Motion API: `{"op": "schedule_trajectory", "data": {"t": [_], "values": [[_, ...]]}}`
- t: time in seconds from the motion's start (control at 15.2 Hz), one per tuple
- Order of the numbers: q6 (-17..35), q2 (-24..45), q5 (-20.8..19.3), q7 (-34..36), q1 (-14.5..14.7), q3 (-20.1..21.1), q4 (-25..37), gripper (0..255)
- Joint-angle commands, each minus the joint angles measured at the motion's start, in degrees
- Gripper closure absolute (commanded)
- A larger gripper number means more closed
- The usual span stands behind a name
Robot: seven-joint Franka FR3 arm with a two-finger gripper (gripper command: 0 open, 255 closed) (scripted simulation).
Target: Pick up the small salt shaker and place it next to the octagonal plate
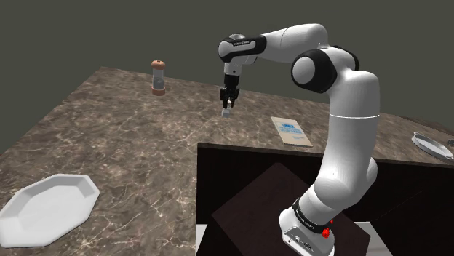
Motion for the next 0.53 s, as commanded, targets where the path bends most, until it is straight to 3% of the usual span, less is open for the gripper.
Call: {"op": "schedule_trajectory", "data": {"t": [0.0,0.46], "values": [[-1.0,-0.4,-0.1,0.1,0.0,0.0,0.5,255],[-5.6,-1.8,-0.3,0.5,-0.1,-0.1,3.8,255]]}}
